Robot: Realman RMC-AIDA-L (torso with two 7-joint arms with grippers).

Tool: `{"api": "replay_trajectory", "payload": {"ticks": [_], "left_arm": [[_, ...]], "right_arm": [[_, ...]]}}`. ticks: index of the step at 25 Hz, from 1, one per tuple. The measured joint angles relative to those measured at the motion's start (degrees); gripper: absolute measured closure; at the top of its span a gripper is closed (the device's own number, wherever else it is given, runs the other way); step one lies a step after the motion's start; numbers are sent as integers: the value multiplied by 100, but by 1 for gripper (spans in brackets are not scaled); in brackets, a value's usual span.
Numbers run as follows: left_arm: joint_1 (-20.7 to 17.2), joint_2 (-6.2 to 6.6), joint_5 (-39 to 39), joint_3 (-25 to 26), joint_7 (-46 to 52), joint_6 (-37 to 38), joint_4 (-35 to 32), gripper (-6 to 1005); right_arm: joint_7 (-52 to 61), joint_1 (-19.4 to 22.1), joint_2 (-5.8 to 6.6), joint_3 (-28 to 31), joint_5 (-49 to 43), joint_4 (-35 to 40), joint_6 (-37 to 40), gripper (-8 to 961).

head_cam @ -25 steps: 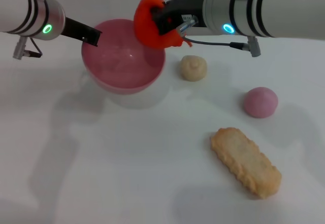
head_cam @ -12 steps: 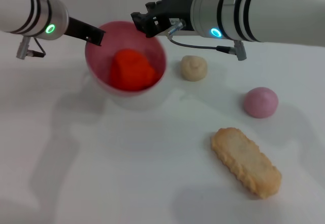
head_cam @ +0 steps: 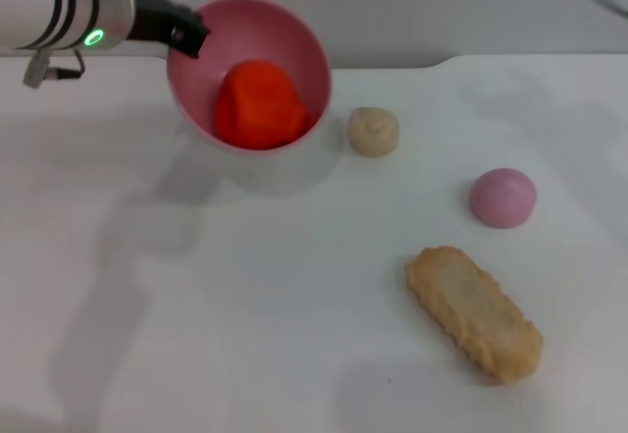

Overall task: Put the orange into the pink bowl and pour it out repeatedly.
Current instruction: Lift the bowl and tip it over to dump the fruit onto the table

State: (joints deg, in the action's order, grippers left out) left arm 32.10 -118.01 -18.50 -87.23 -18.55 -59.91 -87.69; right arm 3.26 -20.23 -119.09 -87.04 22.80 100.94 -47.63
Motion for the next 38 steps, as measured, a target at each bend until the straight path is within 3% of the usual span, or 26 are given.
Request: {"api": "replay_trajectory", "payload": {"ticks": [1, 4, 9, 15, 21, 25, 38], "left_arm": [[-100, 4, 8, -101, -125, 169, -138, 958], [-455, 6, 22, -447, -441, 736, -527, 958], [-980, -1, 222, -1177, -1015, 1615, -865, 959], [-1458, -10, 1177, -1997, -1080, 2848, -947, 959], [-1755, -9, 1898, -2425, -1105, 3636, -955, 959], [-2275, -12, 2807, -2785, -1128, 4904, -917, 959], [-2801, -17, 3145, -3012, -1606, 6747, -564, 959]], "right_arm": [[-18, 220, 0, 195, 88, 132, -8, 239], [-85, 782, -11, 552, 237, 379, -19, 235], [-378, 1120, -24, 793, 747, 241, -27, 229], [-706, 1108, -3, 935, 1272, -50, -28, 226], [-713, 1061, 9, 943, 1278, -45, -28, 227], [-715, 1041, 16, 954, 1280, -44, -27, 227], [-721, 1009, 26, 1023, 1280, 38, -27, 230]]}}
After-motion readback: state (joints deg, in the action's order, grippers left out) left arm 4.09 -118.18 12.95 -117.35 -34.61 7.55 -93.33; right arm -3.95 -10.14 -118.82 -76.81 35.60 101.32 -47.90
